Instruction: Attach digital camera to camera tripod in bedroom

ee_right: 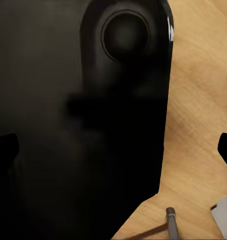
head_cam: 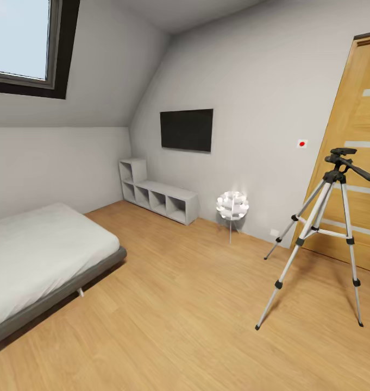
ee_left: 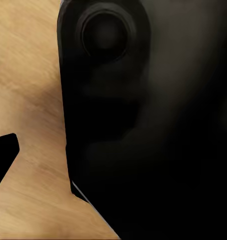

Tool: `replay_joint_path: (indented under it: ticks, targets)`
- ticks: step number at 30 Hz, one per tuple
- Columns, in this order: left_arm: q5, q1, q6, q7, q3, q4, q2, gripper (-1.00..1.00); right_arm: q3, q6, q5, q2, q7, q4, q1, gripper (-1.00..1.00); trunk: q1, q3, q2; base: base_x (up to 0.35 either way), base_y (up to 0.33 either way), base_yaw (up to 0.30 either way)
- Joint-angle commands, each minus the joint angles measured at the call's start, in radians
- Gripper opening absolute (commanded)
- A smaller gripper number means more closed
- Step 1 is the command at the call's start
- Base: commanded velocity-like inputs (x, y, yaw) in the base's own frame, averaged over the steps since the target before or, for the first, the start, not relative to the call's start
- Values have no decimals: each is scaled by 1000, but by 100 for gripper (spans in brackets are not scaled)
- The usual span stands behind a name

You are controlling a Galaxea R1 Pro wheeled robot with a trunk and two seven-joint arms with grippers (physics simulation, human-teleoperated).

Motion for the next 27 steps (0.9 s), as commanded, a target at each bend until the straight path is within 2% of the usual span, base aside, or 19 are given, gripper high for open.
replay_joint_path:
  ticks: [1, 4, 13, 27]
  targets:
    - [0, 0, 0, 0, 0, 0, 0, 100, 0, 0, 0, 0, 0, 0, 0, 100, 0, 0, 0, 0, 0, 0]
    - [6, -3, -6, -2, 9, -11, -6, 100, 9, 6, 16, -3, 2, -1, -11, 100, 0, 0, 0, 0, 0, 0]
    - [27, -3, -42, -1, 12, -27, -9, 100, 10, 5, 18, -9, -1, 0, -14, 100, 0, 0, 0, 0, 0, 0]
    - [31, -3, -61, -2, 12, -29, -10, 100, 9, 6, 17, -6, -6, 0, -14, 100, 0, 0, 0, 0, 0, 0]
